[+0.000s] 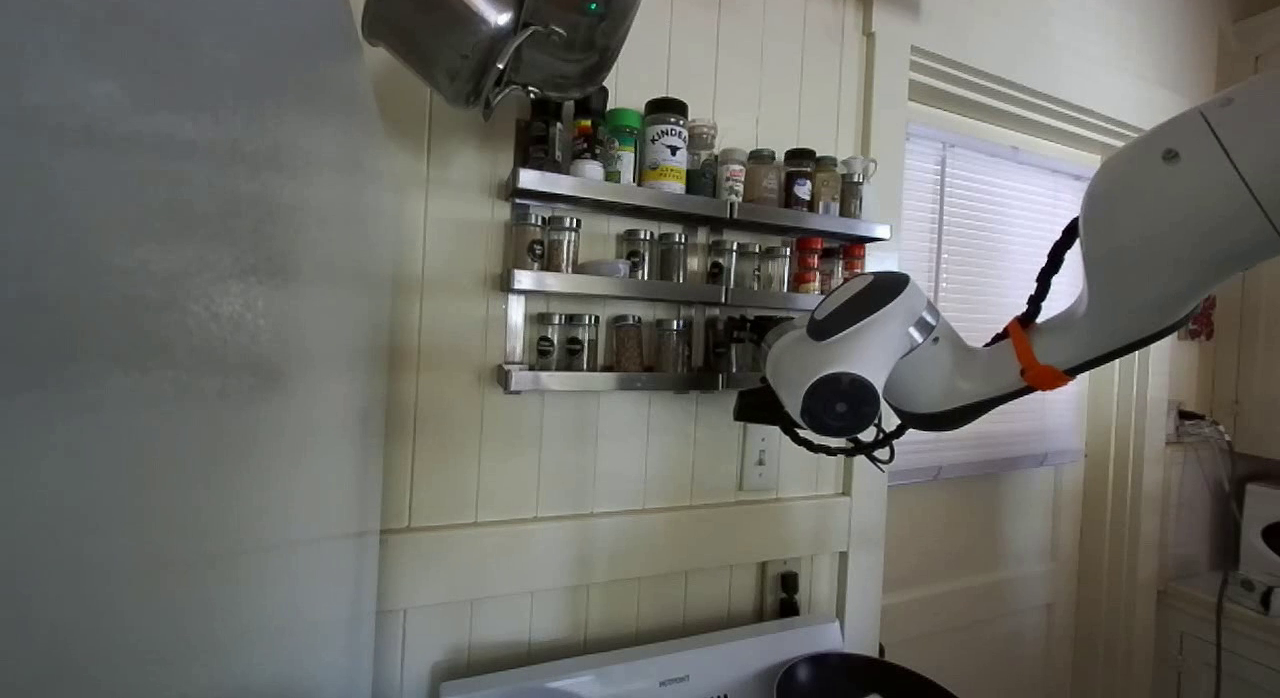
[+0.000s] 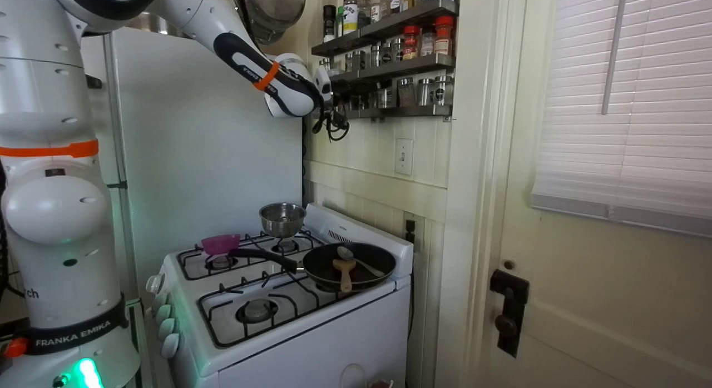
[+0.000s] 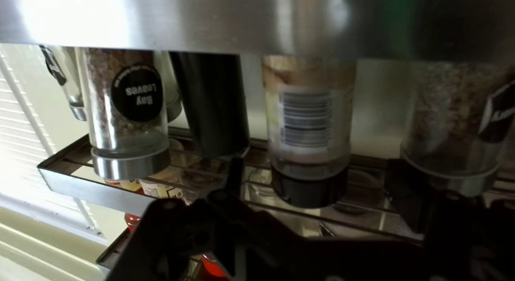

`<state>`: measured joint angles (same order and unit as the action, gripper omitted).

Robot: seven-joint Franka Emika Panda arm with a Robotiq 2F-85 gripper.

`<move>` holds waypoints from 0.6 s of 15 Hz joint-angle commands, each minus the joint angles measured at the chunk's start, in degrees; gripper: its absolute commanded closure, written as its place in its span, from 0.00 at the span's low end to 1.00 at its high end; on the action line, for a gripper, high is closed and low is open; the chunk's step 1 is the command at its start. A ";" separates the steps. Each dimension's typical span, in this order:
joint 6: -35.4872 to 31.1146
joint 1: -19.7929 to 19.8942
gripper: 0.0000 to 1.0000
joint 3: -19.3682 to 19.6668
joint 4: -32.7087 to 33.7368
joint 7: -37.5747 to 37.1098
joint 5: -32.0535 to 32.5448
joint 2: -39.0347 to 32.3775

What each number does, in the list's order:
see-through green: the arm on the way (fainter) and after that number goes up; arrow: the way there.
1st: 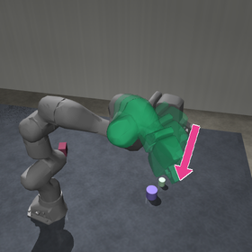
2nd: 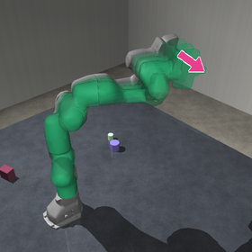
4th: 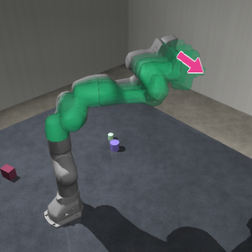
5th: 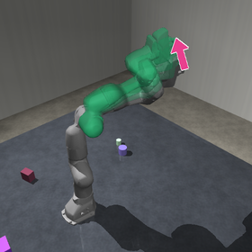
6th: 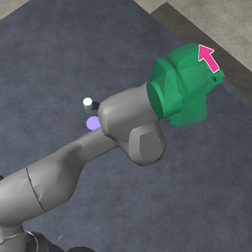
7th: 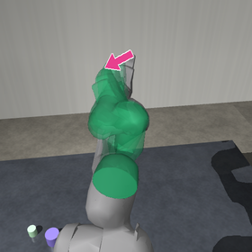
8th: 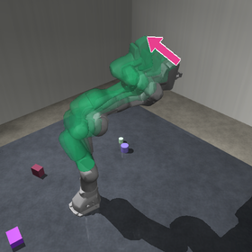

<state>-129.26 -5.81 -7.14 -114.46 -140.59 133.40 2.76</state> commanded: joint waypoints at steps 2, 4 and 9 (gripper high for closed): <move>1.14 -0.99 0.11 0.22 -5.76 -0.68 0.05 5.09; 1.69 -1.21 0.14 0.30 -7.51 -0.48 -0.14 6.67; 2.11 -1.94 0.15 0.46 -12.73 -0.31 -0.80 11.09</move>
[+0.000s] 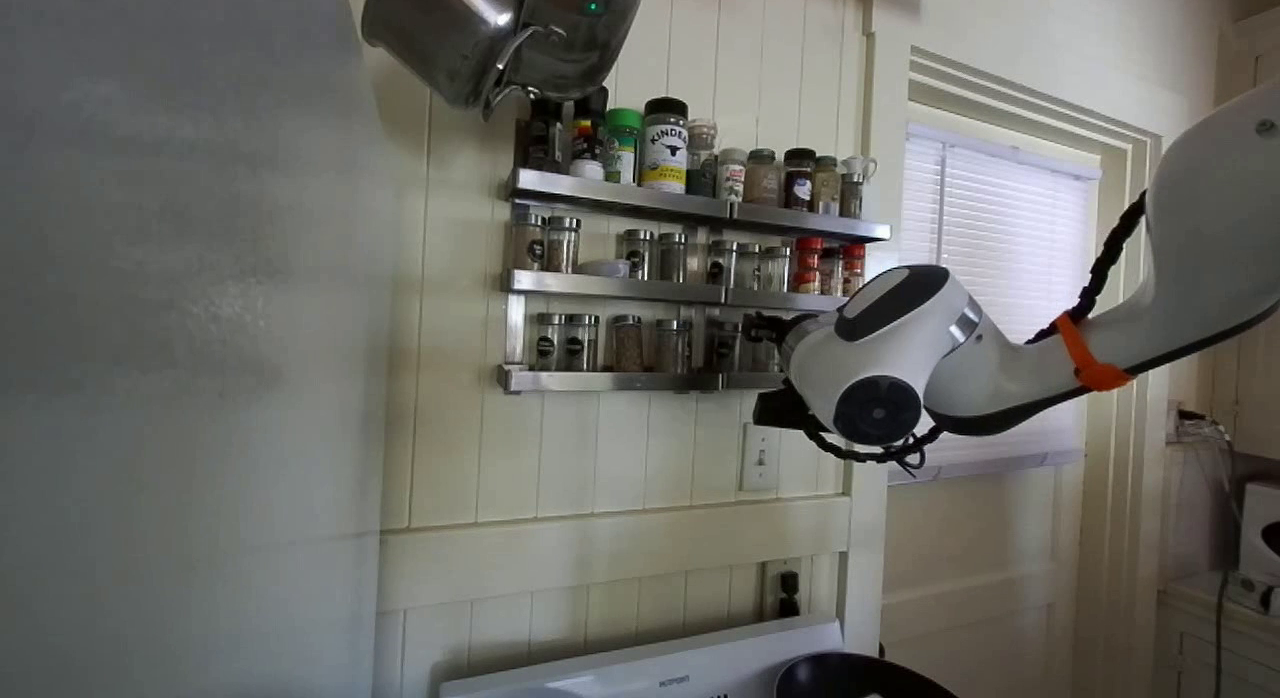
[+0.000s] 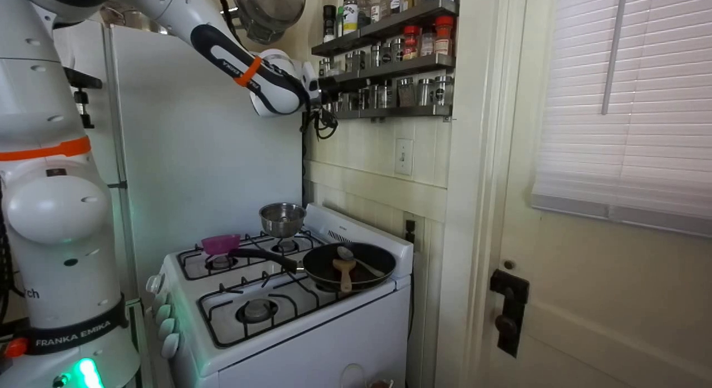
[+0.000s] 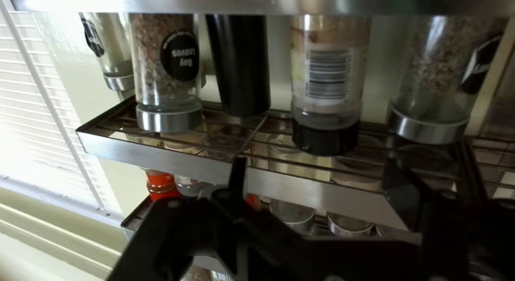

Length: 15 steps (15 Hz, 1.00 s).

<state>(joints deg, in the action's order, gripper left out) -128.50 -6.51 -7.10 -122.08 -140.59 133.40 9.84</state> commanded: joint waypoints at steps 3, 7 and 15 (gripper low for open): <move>1.33 -2.04 0.16 0.45 -9.09 0.05 -1.92 7.12; 1.49 -3.64 0.09 0.20 -14.38 1.63 -4.58 11.59; 5.90 -8.68 0.00 -3.13 -24.95 15.43 -22.53 18.90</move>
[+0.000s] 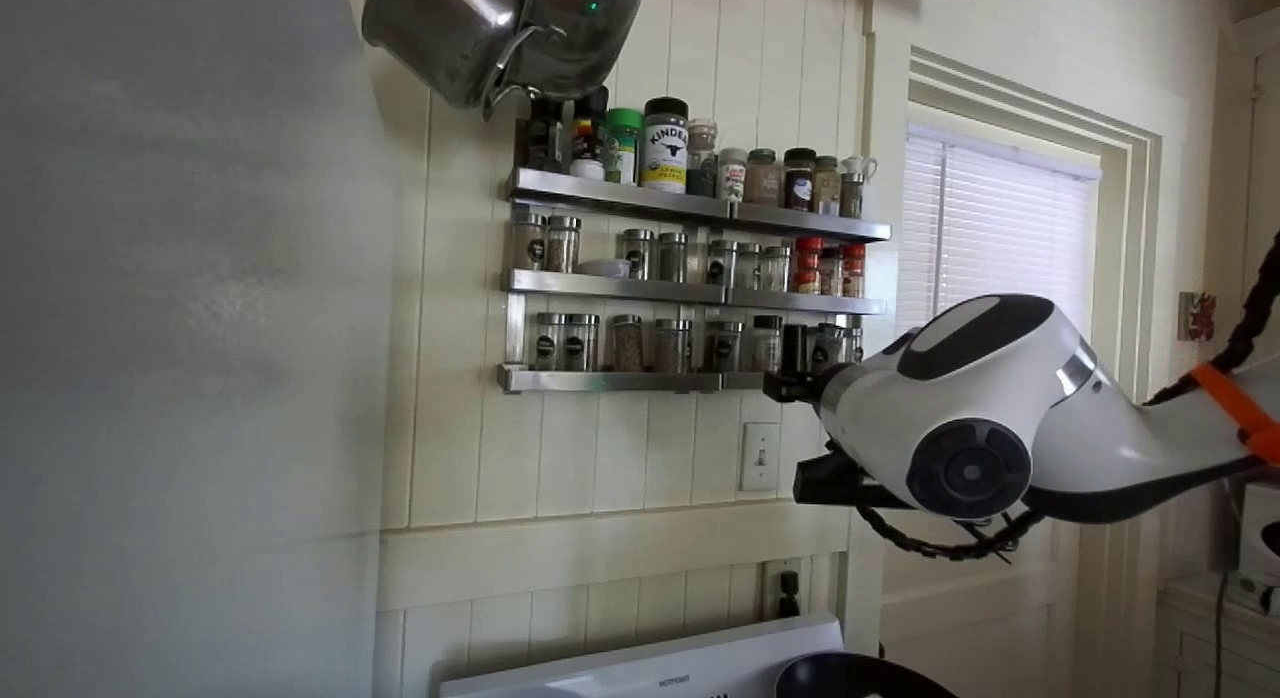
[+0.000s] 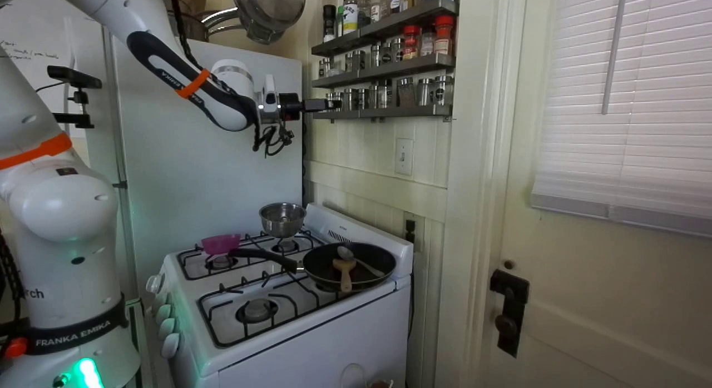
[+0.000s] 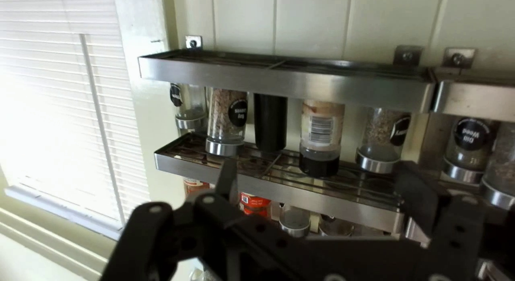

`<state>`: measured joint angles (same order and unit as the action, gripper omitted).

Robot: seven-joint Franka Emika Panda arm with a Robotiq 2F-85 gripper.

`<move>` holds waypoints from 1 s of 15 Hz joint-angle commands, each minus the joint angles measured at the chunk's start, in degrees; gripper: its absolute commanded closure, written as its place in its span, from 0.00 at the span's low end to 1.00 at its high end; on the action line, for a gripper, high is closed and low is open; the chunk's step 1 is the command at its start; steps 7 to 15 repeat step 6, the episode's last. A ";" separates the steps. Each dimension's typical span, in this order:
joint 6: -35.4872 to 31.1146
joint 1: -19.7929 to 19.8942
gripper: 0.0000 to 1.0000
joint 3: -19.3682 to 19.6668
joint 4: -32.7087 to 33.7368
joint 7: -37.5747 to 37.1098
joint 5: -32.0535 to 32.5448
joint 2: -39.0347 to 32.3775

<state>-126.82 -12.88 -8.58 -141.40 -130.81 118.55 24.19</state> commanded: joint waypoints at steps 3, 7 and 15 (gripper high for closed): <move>12.47 -3.26 0.00 -3.27 -9.78 11.47 -12.64 9.12; 12.15 -4.43 0.00 -1.85 -7.60 10.04 -10.61 6.33; 12.15 -4.43 0.00 -1.85 -7.60 10.04 -10.61 6.33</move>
